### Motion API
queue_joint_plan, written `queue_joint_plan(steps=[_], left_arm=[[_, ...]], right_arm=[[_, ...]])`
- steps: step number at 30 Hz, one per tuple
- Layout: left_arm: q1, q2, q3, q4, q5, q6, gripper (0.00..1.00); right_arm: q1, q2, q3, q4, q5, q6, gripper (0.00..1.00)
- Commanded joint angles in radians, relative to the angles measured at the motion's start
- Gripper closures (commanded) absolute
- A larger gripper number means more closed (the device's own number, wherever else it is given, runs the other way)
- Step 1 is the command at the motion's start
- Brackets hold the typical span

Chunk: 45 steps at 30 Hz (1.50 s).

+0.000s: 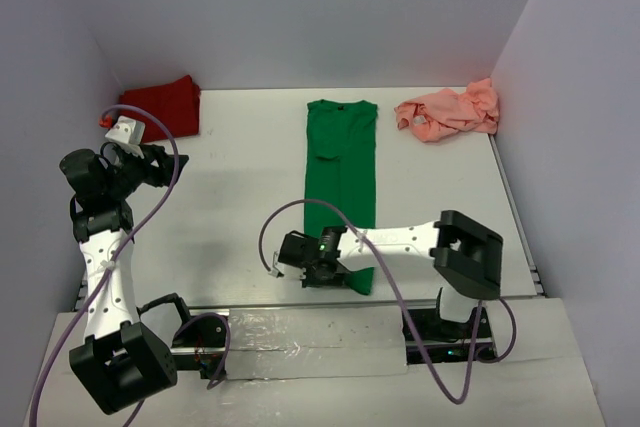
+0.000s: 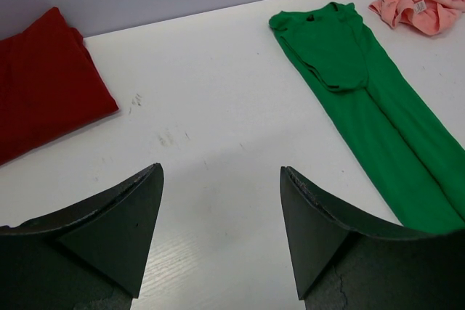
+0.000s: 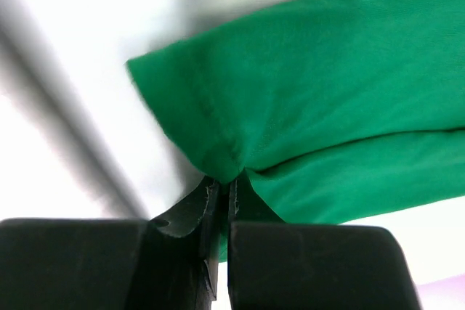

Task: Fold and stack the t-shirts
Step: Grab the bottom of the folded rectangular tshirt with right arm, then fold the folded rectangular tshirt in 1/3 of the way

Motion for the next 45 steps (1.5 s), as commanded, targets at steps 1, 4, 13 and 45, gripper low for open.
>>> queue_joint_plan(steps=[1, 4, 13, 45], left_arm=[[0.006, -0.003, 0.021, -0.003, 0.028, 0.018, 0.26], [0.006, -0.012, 0.024, -0.009, 0.034, 0.018, 0.26], [0.005, 0.001, 0.033, -0.020, 0.054, 0.016, 0.26], [0.005, 0.015, 0.022, -0.023, 0.075, 0.036, 0.26]], right_arm=[[0.040, -0.156, 0.023, -0.098, -0.159, 0.011, 1.00], [0.044, -0.225, 0.061, -0.108, -0.143, 0.038, 1.00], [-0.066, -0.269, 0.107, -0.023, 0.109, -0.024, 1.00], [-0.482, 0.176, 0.452, 0.252, 0.208, -0.285, 1.00]])
